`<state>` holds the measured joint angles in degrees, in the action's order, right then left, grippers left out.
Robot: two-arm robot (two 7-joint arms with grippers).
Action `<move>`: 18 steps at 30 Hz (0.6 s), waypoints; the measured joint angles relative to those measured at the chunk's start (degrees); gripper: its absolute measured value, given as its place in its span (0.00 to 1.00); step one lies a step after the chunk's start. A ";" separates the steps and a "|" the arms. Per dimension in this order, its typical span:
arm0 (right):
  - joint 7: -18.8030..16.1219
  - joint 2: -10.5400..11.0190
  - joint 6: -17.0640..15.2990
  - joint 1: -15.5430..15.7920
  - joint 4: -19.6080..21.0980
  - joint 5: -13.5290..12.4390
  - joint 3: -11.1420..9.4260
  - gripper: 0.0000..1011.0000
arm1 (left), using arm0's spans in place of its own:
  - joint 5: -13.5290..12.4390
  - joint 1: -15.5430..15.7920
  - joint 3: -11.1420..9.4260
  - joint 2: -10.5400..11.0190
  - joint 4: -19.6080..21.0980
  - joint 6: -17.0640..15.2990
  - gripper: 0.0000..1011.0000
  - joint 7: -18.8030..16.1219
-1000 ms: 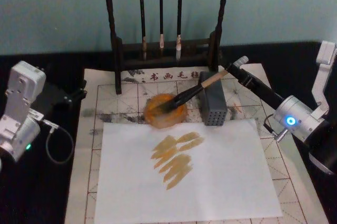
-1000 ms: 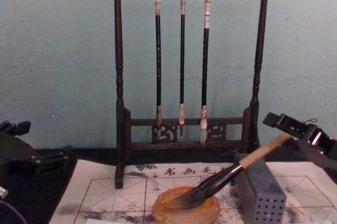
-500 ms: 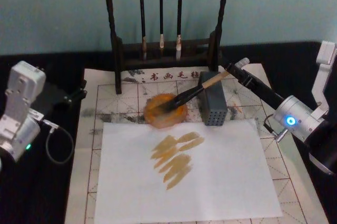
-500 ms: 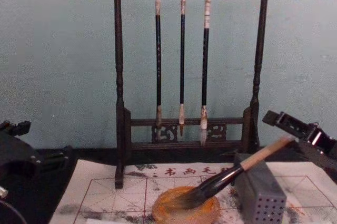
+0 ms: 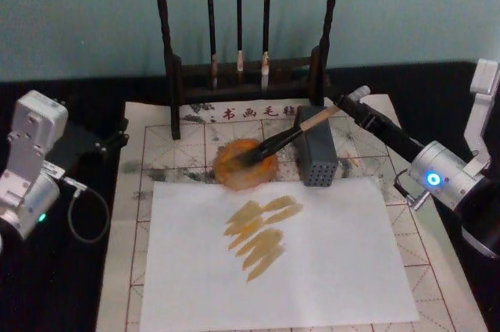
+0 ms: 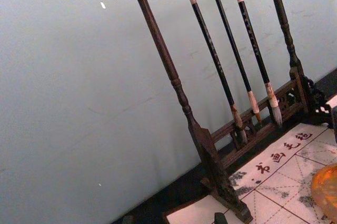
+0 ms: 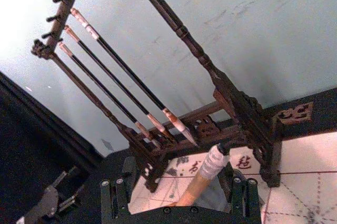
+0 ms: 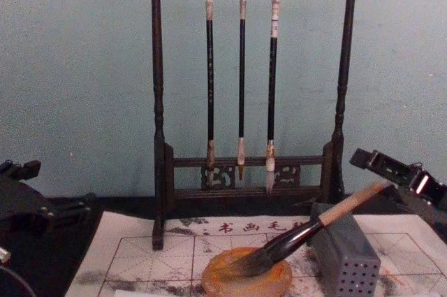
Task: Pick up the brush from the inkstone, write on the paper, then place the brush back to its original position.
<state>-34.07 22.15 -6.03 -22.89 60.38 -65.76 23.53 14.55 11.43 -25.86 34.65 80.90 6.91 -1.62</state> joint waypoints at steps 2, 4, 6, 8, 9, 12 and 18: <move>0.53 0.39 0.11 0.19 0.43 0.62 0.10 0.99 | 0.00 0.00 0.00 0.00 0.00 0.00 0.99 0.00; 1.42 0.97 0.36 0.51 1.07 1.64 0.24 0.99 | 0.00 0.00 0.00 0.00 0.00 0.00 0.99 0.00; 2.03 1.37 0.52 0.74 1.53 2.27 0.31 0.99 | 0.00 0.00 0.00 0.00 0.00 0.00 0.99 0.00; 2.95 1.96 0.66 1.07 2.22 3.26 0.36 0.99 | 0.00 0.00 0.00 0.00 0.00 0.00 0.99 0.00; 3.23 2.15 0.71 1.16 2.48 3.65 0.38 0.99 | 0.00 0.00 0.00 0.00 0.00 0.00 0.99 0.00; 4.23 2.83 0.85 1.54 3.23 4.90 0.38 0.99 | 0.00 0.00 0.00 0.00 0.00 0.00 0.99 0.00; 5.88 4.59 0.69 2.29 5.54 8.09 0.60 0.99 | 0.00 0.00 0.00 0.00 0.00 0.00 0.99 0.00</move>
<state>-28.19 26.74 -5.34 -20.60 65.92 -57.67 24.13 14.55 11.43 -25.86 34.65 80.90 6.91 -1.62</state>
